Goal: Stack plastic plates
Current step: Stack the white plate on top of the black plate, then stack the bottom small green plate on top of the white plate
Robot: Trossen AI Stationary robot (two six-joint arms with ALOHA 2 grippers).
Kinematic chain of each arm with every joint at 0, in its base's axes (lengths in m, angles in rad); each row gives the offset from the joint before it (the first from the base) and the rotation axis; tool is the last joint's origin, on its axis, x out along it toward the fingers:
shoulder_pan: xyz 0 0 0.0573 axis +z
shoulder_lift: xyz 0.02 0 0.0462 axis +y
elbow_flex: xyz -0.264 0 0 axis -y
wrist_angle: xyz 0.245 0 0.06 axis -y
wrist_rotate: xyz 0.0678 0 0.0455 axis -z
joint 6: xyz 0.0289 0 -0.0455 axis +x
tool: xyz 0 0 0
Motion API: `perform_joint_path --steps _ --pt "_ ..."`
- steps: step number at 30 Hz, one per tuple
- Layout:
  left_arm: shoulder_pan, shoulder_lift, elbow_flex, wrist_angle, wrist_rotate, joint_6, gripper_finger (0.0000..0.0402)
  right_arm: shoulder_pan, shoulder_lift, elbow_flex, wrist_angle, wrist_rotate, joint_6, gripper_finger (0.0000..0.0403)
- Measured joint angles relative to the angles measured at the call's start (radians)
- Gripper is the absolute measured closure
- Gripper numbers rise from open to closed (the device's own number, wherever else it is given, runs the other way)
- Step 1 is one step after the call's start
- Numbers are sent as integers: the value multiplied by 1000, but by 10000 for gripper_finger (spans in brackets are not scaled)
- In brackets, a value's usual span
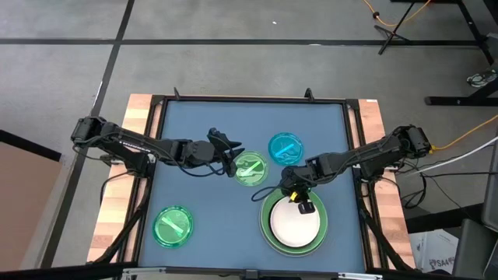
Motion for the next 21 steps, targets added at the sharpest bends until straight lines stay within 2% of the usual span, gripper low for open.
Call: perform_joint_path --steps 5,15,21 --pt "0 0 0 -19 0 0 298 0 -1 0 -34 -9 0 297" --pt "-1 0 0 -26 0 0 298 0 -2 0 -55 50 -7 297" --pt "-29 0 0 -139 35 1 298 0 -6 0 -70 69 -37 297"
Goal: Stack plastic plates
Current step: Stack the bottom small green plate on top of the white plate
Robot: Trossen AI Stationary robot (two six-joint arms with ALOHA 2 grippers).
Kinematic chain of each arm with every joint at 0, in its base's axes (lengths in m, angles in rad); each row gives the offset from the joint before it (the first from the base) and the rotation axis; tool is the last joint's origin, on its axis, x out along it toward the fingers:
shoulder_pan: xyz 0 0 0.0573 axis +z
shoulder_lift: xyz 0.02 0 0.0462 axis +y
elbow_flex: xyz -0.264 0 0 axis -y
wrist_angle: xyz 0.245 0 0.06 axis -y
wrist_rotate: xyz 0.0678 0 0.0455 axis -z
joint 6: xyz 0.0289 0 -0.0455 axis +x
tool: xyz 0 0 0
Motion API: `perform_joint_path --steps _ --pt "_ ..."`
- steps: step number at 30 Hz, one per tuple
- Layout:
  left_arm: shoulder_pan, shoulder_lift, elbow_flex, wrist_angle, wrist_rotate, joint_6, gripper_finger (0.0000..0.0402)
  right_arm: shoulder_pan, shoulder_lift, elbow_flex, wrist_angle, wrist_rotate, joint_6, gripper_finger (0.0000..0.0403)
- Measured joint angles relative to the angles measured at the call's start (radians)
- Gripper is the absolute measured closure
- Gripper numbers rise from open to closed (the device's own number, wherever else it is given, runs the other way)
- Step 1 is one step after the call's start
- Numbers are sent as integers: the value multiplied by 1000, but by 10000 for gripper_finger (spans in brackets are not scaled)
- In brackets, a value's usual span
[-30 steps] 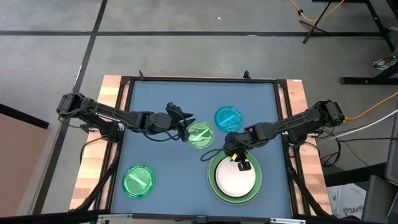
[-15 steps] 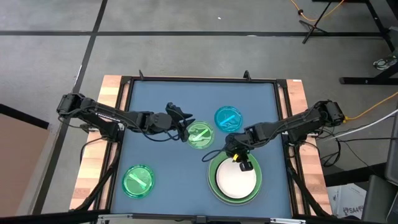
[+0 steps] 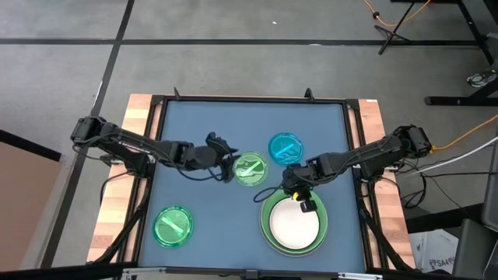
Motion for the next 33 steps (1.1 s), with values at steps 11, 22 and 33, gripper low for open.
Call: perform_joint_path --steps 11,22,33 --pt "-115 -12 0 -498 381 -182 298 0 0 0 3 89 -80 297" --pt "-275 -11 0 -784 523 -315 298 0 0 0 4 89 -80 297" --pt "-388 -11 0 -814 506 -314 298 0 0 0 4 90 -81 297"
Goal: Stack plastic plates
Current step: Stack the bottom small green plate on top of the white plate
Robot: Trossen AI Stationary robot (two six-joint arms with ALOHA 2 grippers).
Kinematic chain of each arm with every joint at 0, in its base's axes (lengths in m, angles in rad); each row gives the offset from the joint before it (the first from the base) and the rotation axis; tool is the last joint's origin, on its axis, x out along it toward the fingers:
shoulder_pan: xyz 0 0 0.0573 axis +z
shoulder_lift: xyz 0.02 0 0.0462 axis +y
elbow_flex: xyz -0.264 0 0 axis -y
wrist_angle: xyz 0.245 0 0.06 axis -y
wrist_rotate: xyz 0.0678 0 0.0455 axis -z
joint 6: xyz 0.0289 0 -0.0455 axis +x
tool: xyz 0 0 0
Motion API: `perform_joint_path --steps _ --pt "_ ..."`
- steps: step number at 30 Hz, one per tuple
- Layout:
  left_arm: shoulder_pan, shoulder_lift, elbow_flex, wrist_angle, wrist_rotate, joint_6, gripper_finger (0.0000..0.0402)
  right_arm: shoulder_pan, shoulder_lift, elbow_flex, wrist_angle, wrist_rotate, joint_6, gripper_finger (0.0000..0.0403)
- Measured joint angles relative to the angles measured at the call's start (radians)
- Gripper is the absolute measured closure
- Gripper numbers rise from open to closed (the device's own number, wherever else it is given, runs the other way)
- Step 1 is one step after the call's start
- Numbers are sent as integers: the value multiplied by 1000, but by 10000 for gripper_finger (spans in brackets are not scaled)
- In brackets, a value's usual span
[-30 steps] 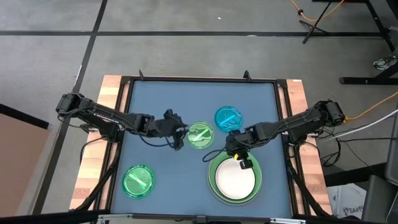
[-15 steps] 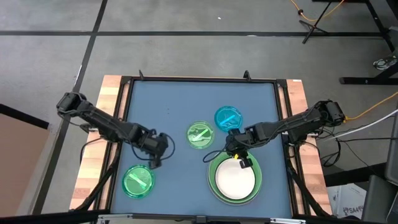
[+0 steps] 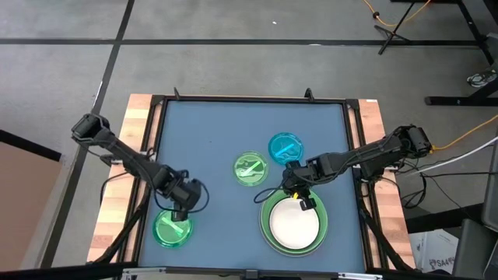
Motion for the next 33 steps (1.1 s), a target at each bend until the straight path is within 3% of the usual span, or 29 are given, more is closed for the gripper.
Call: perform_joint_path --steps 16,33 --pt "-60 11 0 1 -6 0 299 0 0 0 0 31 0 297" --pt "-86 197 -1 18 23 8 299 0 0 0 0 30 0 297"
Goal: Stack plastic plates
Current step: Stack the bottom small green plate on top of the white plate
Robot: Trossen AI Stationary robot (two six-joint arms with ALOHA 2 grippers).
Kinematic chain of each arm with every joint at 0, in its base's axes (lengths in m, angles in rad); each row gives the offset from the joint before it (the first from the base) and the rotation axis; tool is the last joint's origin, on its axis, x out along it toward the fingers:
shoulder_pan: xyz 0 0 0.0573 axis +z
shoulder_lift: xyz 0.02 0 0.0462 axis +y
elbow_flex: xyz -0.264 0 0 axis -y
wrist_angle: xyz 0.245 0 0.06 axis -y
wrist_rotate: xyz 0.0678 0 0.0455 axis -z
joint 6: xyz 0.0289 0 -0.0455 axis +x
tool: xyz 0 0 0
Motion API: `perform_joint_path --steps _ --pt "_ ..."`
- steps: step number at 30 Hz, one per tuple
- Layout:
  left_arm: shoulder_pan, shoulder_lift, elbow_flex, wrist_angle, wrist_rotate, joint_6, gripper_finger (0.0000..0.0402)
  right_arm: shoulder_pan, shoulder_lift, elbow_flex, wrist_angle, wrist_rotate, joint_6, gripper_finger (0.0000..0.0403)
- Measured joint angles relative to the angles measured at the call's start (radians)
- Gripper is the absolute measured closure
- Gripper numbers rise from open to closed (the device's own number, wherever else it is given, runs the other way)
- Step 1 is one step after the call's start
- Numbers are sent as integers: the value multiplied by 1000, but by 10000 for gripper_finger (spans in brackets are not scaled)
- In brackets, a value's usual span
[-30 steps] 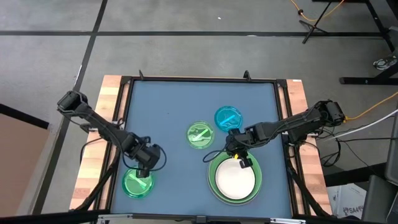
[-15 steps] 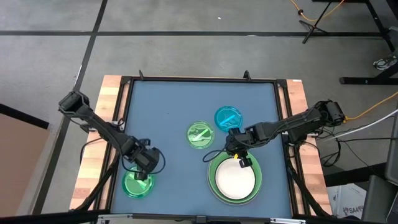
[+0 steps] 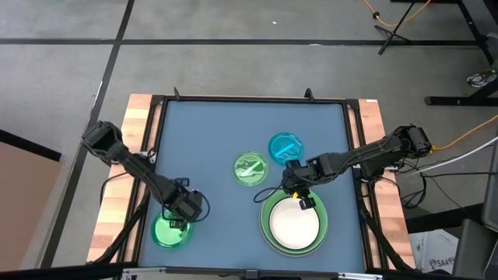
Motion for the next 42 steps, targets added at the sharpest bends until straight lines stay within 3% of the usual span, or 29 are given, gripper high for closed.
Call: perform_joint_path --steps 17,30,42 --pt "-13 -1 0 -6 7 -36 300 0 0 0 4 -1 2 297" --pt "-76 64 0 42 11 -37 333 0 0 0 4 -1 2 297" --pt "-90 85 2 59 -5 -37 338 0 0 0 7 1 2 297"
